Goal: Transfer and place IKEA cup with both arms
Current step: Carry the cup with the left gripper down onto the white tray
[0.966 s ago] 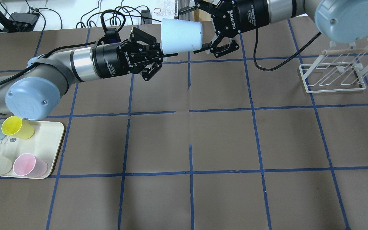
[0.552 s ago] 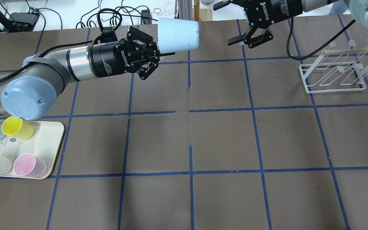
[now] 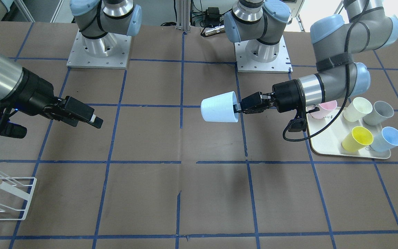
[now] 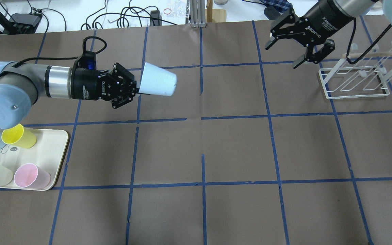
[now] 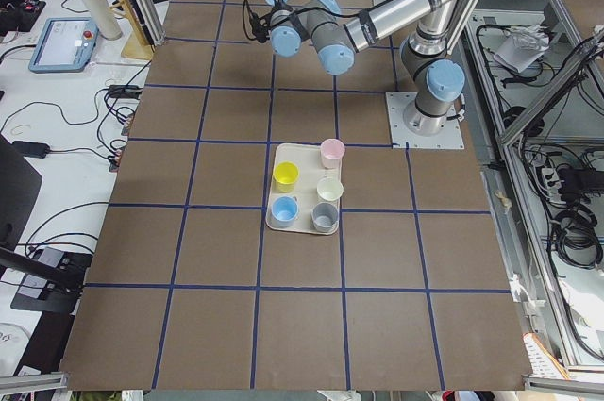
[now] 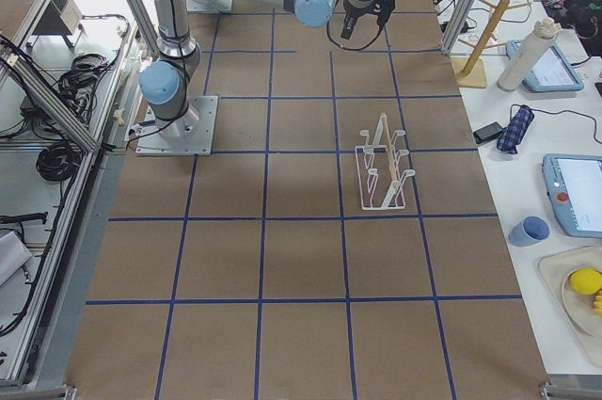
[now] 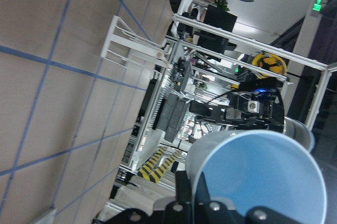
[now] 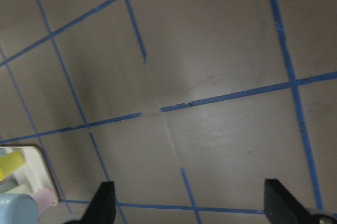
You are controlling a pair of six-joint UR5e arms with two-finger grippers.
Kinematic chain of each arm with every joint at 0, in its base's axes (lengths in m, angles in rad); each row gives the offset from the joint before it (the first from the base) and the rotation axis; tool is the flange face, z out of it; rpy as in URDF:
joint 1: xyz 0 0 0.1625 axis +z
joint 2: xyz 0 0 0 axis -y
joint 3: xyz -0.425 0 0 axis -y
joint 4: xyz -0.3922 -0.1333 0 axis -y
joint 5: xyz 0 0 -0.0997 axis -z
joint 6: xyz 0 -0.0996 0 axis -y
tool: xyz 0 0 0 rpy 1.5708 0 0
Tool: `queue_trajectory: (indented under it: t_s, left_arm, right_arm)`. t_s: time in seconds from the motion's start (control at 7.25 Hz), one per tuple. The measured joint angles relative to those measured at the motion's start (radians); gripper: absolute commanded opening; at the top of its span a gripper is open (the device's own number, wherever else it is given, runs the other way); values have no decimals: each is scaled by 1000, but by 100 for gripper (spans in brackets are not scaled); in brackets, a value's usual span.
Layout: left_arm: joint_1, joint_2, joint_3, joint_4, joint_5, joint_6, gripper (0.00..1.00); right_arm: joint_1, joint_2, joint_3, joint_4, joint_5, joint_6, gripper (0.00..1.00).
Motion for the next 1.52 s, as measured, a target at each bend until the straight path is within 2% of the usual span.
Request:
queue_trajectory:
  t_s: [0.14,0.28,0.55,0.69,0.83,1.1,1.52]
  left_arm:
    - [40,2,0,70,190,30,0]
    - [74,3,1,142,378,78,0]
    - [123,2,-1,302,715,264,0]
    - [163,-5,-6,374,817,389,0]
    - [227,-14,-7,412,860,511,0]
    - [354,-60,-2,471,879,728,0]
    - [393,-134,0,532,882,789,0]
  right_arm:
    - [48,0,-1,-8,-152,14,100]
    - [111,-1,-4,-25,-265,31,100]
    - [182,-27,-10,-58,-364,53,100]
    - [191,-50,-12,-61,-387,56,100]
    - [194,-68,-20,-60,-395,56,100]
    - [198,-110,-33,-53,-398,47,100]
    - [198,-119,-24,-52,-401,31,100]
